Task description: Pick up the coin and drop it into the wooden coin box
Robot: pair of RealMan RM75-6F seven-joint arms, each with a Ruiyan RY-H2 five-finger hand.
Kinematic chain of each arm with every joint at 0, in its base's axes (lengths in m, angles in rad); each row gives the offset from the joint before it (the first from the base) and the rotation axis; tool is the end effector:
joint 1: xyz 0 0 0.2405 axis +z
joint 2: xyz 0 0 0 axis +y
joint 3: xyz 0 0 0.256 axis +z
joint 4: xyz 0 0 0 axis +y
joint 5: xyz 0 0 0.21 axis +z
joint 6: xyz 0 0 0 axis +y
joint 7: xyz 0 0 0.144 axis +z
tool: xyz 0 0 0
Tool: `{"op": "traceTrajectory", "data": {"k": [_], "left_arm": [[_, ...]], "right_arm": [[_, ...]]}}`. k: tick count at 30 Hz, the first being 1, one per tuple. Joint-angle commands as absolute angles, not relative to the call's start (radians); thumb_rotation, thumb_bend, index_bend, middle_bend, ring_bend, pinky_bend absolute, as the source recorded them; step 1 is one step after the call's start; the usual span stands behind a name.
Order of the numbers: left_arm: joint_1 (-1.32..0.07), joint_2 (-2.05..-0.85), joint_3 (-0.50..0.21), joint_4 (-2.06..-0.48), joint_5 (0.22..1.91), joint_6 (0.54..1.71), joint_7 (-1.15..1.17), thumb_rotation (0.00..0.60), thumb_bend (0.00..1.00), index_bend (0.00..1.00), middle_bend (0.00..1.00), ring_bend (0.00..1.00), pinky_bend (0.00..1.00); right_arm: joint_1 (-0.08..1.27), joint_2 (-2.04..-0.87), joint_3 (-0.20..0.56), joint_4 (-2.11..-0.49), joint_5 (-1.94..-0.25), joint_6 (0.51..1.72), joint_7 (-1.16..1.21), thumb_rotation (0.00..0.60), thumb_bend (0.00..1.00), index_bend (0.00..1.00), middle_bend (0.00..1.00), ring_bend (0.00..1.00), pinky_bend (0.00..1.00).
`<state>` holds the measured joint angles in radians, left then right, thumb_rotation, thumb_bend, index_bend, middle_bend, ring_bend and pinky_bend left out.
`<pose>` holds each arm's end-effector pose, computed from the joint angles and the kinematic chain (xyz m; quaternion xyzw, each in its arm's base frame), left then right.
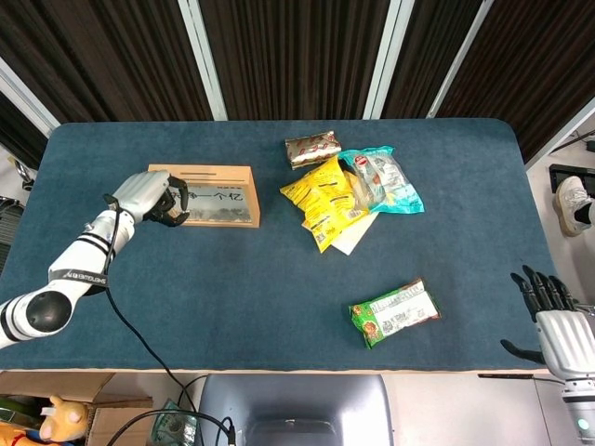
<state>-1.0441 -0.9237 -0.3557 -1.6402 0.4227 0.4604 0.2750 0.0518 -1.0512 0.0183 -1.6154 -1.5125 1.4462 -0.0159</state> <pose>-0.0867 0.4352 0.1671 -0.6797 -0.5042 -0.3385 0.4113 -0.3245 -0.1638 0.1711 0.6176 -0.3908 0.3370 0.5935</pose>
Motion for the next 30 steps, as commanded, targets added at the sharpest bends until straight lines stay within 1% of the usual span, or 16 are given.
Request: {"op": "traceTrajectory", "data": {"k": [1, 8, 12, 15, 20, 26, 30], "left_arm": [[-1.146, -0.941, -0.282, -1.591, 0.363, 0.459, 0.295, 0.600, 0.69, 0.71, 1.00, 1.00, 1.00], [-1.312, -0.985, -0.158, -1.473, 0.236, 0.438, 0.330, 0.600, 0.69, 0.72, 1.00, 1.00, 1.00], [-1.367, -0.988, -0.119, -1.418, 0.201, 0.397, 0.319, 0.600, 0.69, 0.72, 1.00, 1.00, 1.00], [-1.394, -0.996, -0.094, -1.369, 0.197, 0.348, 0.298, 0.600, 0.71, 0.72, 1.00, 1.00, 1.00], [-1.438, -1.047, -0.038, -1.265, 0.203, 0.293, 0.264, 0.600, 0.75, 0.73, 1.00, 1.00, 1.00], [-1.473, -1.093, 0.011, -1.160, 0.229, 0.225, 0.203, 0.600, 0.78, 0.75, 1.00, 1.00, 1.00], [-1.485, -1.113, 0.035, -1.117, 0.260, 0.198, 0.166, 0.600, 0.79, 0.75, 1.00, 1.00, 1.00]], "right_arm": [[0.053, -1.048, 0.021, -1.613, -1.509, 1.444, -0.009, 0.600, 0.17, 0.00, 0.00, 0.00, 0.00], [0.046, -1.043, 0.028, -1.609, -1.493, 1.452, 0.000, 0.600, 0.17, 0.00, 0.00, 0.00, 0.00], [0.050, -1.046, 0.036, -1.602, -1.469, 1.437, -0.004, 0.600, 0.17, 0.00, 0.00, 0.00, 0.00], [0.053, -1.047, 0.040, -1.600, -1.457, 1.429, -0.007, 0.600, 0.17, 0.00, 0.00, 0.00, 0.00], [0.053, -1.050, 0.047, -1.596, -1.444, 1.428, -0.012, 0.600, 0.17, 0.00, 0.00, 0.00, 0.00], [0.057, -1.055, 0.053, -1.592, -1.429, 1.419, -0.025, 0.600, 0.17, 0.00, 0.00, 0.00, 0.00], [0.059, -1.059, 0.057, -1.590, -1.417, 1.412, -0.031, 0.600, 0.17, 0.00, 0.00, 0.00, 0.00]]}}
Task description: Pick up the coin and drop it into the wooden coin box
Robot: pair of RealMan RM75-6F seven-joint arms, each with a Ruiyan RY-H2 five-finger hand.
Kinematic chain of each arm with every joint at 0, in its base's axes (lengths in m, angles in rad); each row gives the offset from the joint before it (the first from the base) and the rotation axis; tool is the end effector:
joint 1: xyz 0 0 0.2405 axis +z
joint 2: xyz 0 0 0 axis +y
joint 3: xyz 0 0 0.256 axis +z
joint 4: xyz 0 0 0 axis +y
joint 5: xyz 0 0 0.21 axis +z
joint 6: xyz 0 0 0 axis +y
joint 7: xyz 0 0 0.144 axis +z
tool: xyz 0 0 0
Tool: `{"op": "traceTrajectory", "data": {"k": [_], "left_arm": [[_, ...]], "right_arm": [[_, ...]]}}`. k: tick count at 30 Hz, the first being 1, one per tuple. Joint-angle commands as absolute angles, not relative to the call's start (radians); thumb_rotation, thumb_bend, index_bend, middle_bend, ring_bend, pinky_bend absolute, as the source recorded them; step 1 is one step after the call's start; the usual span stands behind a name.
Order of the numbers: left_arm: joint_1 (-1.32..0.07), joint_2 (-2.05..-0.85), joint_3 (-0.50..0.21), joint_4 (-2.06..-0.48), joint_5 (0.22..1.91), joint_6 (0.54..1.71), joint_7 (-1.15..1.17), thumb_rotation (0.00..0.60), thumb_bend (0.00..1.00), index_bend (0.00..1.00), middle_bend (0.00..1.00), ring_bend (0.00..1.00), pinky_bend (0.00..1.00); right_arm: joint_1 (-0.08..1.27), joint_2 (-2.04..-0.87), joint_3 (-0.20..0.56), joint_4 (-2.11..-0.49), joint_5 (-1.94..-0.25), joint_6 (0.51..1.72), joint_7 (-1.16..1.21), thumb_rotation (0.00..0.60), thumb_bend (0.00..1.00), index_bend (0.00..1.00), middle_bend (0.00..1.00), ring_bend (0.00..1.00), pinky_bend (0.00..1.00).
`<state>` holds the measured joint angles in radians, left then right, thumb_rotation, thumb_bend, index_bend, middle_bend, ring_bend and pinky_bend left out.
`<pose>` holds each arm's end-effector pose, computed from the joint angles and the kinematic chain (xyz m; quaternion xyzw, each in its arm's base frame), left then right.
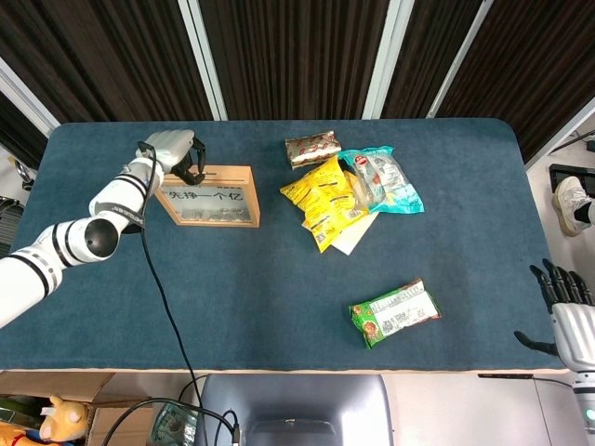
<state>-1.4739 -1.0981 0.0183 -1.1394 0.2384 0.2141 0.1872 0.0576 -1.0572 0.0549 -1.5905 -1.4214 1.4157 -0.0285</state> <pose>-0.0489 0.5197 0.1635 -0.6975 -0.4846 -0.2759 0.4500 -0.3384 -0.1730 0.1789 0.5929 -0.3978 0.3180 0.6239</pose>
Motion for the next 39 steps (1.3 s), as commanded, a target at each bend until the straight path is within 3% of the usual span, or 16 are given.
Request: {"op": "traceTrajectory", "data": {"k": [1, 14, 39], "left_arm": [[-1.488, -1.117, 0.041, -1.108, 0.272, 0.192, 0.160, 0.600, 0.80, 0.75, 1.00, 1.00, 1.00], [-1.505, -1.155, 0.089, -1.051, 0.428, 0.175, 0.071, 0.600, 0.80, 0.75, 1.00, 1.00, 1.00], [-1.537, -1.222, 0.174, -0.918, 0.549, 0.121, -0.074, 0.600, 0.79, 0.75, 1.00, 1.00, 1.00]], "right_arm": [[0.059, -1.059, 0.057, -1.590, -1.416, 1.412, -0.033, 0.600, 0.17, 0.00, 0.00, 0.00, 0.00], [0.059, -1.063, 0.060, -1.593, -1.410, 1.412, -0.044, 0.600, 0.17, 0.00, 0.00, 0.00, 0.00], [0.052, -1.059, 0.062, -1.597, -1.407, 1.420, -0.043, 0.600, 0.17, 0.00, 0.00, 0.00, 0.00]]}}
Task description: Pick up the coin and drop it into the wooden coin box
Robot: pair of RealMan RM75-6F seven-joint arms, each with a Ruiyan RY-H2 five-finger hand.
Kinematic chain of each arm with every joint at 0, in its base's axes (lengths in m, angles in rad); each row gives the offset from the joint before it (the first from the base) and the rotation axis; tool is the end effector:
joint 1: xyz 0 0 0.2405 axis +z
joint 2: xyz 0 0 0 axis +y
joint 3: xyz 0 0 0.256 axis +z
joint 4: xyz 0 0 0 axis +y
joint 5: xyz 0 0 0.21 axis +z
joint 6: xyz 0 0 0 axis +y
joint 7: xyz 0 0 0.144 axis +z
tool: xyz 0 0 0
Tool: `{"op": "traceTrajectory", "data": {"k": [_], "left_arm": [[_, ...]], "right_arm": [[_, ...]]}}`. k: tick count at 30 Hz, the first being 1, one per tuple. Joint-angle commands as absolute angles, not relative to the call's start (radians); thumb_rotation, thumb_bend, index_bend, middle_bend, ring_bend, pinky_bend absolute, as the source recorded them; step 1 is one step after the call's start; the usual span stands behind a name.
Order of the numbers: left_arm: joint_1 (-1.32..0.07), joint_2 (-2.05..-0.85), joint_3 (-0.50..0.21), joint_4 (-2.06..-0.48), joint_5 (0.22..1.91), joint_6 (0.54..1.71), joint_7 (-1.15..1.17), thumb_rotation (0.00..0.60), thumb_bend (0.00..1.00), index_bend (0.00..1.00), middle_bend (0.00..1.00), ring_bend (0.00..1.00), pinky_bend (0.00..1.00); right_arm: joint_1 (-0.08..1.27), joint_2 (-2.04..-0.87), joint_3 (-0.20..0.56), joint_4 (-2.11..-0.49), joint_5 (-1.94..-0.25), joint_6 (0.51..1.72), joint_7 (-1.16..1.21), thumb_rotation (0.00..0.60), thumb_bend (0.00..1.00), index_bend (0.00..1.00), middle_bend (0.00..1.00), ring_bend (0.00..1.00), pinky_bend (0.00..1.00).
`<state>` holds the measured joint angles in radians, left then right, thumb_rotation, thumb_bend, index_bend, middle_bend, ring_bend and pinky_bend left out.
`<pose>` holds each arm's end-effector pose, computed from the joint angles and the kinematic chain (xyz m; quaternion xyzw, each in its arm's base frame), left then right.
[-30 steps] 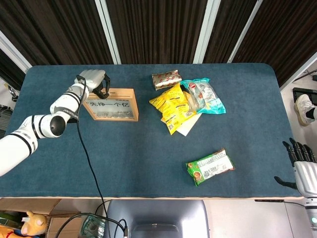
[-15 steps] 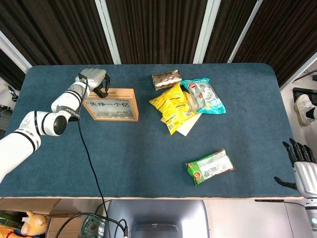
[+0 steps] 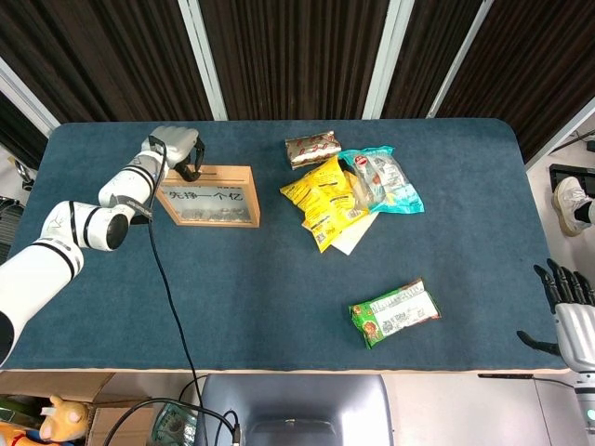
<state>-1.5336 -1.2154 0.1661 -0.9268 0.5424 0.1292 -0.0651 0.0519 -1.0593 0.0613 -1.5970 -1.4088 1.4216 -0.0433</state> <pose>-0.0559 0.5429 0.1542 -0.7344 -0.4276 -0.2193 0.4793 -0.3386 -0.1723 0.1797 0.5872 -0.3969 0.3159 0.6308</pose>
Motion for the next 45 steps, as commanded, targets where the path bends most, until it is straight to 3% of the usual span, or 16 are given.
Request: {"op": "traceTrajectory", "data": {"k": [1, 29, 33, 39, 45], "left_arm": [[-1.538, -1.224, 0.178, -0.914, 0.553, 0.116, -0.080, 0.600, 0.79, 0.75, 1.00, 1.00, 1.00], [-1.560, -1.222, 0.216, -0.901, 0.676, 0.073, -0.217, 0.600, 0.77, 0.73, 1.00, 1.00, 1.00], [-1.562, -1.226, 0.221, -0.894, 0.688, 0.070, -0.232, 0.600, 0.77, 0.69, 1.00, 1.00, 1.00], [-1.566, -1.227, 0.224, -0.889, 0.703, 0.060, -0.257, 0.600, 0.74, 0.57, 1.00, 1.00, 1.00], [-1.568, -1.228, 0.228, -0.889, 0.723, 0.053, -0.275, 0.600, 0.67, 0.54, 1.00, 1.00, 1.00]], "right_arm": [[0.052, -1.059, 0.062, -1.596, -1.407, 1.420, -0.043, 0.600, 0.17, 0.00, 0.00, 0.00, 0.00], [0.054, -1.063, 0.064, -1.599, -1.403, 1.416, -0.054, 0.600, 0.17, 0.00, 0.00, 0.00, 0.00], [0.054, -1.062, 0.065, -1.600, -1.402, 1.417, -0.052, 0.600, 0.17, 0.00, 0.00, 0.00, 0.00], [0.053, -1.061, 0.065, -1.600, -1.403, 1.418, -0.050, 0.600, 0.17, 0.00, 0.00, 0.00, 0.00], [0.053, -1.061, 0.065, -1.601, -1.403, 1.419, -0.051, 0.600, 0.17, 0.00, 0.00, 0.00, 0.00]]}}
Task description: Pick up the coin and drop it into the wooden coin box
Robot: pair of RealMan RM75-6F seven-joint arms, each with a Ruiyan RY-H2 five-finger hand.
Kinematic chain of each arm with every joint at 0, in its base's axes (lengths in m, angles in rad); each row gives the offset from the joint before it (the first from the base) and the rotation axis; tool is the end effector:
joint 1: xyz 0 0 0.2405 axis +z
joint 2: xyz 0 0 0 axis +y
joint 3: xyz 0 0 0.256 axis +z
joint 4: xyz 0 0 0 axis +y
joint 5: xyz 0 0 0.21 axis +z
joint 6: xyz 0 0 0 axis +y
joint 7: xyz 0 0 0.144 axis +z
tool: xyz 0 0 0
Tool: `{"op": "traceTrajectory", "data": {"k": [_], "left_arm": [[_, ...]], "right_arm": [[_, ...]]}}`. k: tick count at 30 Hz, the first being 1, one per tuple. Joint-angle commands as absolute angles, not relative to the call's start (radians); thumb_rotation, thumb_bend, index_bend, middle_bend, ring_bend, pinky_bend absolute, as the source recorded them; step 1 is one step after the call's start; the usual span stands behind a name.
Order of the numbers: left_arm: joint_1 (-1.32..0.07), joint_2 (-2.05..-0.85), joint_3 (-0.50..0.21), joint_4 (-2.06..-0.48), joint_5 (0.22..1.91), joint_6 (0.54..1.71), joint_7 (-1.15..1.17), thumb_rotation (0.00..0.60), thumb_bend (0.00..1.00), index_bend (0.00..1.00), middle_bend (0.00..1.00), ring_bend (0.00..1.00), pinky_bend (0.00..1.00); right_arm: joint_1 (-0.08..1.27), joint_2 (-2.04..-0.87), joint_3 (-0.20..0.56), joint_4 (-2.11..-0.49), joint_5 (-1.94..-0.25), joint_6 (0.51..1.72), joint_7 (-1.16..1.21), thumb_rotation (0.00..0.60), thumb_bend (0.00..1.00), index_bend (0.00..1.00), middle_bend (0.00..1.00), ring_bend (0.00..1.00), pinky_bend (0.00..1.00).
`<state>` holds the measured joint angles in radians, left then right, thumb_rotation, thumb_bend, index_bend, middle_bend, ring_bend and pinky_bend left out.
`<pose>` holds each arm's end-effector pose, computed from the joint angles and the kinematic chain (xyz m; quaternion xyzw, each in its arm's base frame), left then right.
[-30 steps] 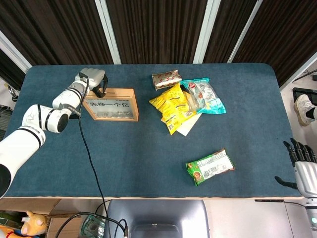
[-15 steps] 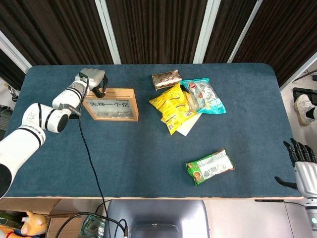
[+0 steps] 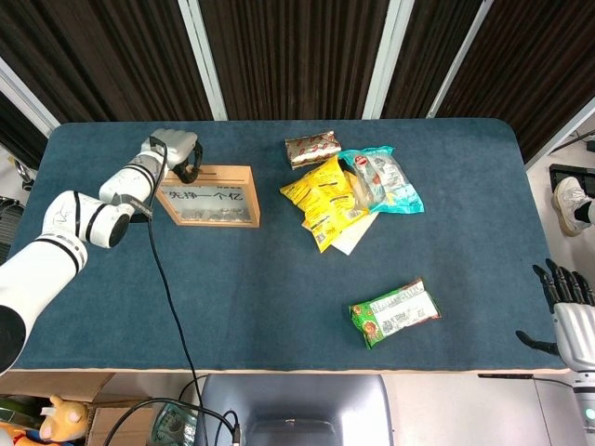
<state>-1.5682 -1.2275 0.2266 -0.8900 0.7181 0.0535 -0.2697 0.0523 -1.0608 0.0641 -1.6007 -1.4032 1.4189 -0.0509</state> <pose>-0.0574 0.5442 0.1532 -0.7417 -0.4324 -0.1864 0.4777 -0.3383 -0.1729 0.1791 0.5862 -0.3975 0.3144 0.6321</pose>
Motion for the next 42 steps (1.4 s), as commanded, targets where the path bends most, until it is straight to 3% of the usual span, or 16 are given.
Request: {"op": "traceTrajectory", "data": {"k": [1, 13, 21, 36, 37, 39, 41, 42], "left_arm": [[-1.568, -1.228, 0.228, -0.888, 0.725, 0.052, -0.278, 0.600, 0.67, 0.54, 1.00, 1.00, 1.00], [-1.568, -1.216, 0.226, -0.904, 0.754, 0.057, -0.308, 0.600, 0.62, 0.48, 1.00, 1.00, 1.00], [-1.569, -1.203, 0.223, -0.922, 0.763, 0.066, -0.323, 0.600, 0.47, 0.40, 1.00, 1.00, 1.00], [-1.556, -1.152, 0.200, -0.995, 0.758, 0.128, -0.342, 0.600, 0.44, 0.31, 1.00, 0.99, 1.00], [-1.548, -1.141, 0.189, -1.014, 0.757, 0.153, -0.343, 0.600, 0.43, 0.30, 0.98, 0.97, 1.00], [-1.517, -1.098, 0.151, -1.089, 0.766, 0.247, -0.343, 0.600, 0.43, 0.25, 0.85, 0.88, 1.00], [-1.463, -1.038, 0.104, -1.204, 0.796, 0.399, -0.339, 0.600, 0.43, 0.18, 0.64, 0.69, 0.97], [-1.432, -1.009, 0.084, -1.262, 0.815, 0.473, -0.340, 0.600, 0.43, 0.15, 0.55, 0.59, 0.90]], "right_arm": [[0.052, -1.060, 0.065, -1.601, -1.402, 1.419, -0.050, 0.600, 0.17, 0.00, 0.00, 0.00, 0.00], [0.051, -1.059, 0.065, -1.602, -1.402, 1.420, -0.049, 0.600, 0.17, 0.00, 0.00, 0.00, 0.00], [0.051, -1.059, 0.065, -1.603, -1.404, 1.421, -0.050, 0.600, 0.17, 0.00, 0.00, 0.00, 0.00], [0.049, -1.056, 0.064, -1.607, -1.407, 1.424, -0.050, 0.600, 0.17, 0.00, 0.00, 0.00, 0.00], [0.049, -1.056, 0.063, -1.607, -1.409, 1.424, -0.049, 0.600, 0.17, 0.00, 0.00, 0.00, 0.00], [0.049, -1.055, 0.061, -1.609, -1.415, 1.425, -0.045, 0.600, 0.17, 0.00, 0.00, 0.00, 0.00], [0.049, -1.053, 0.058, -1.610, -1.422, 1.424, -0.040, 0.600, 0.17, 0.00, 0.00, 0.00, 0.00], [0.049, -1.052, 0.056, -1.611, -1.425, 1.425, -0.039, 0.600, 0.17, 0.00, 0.00, 0.00, 0.00]]}}
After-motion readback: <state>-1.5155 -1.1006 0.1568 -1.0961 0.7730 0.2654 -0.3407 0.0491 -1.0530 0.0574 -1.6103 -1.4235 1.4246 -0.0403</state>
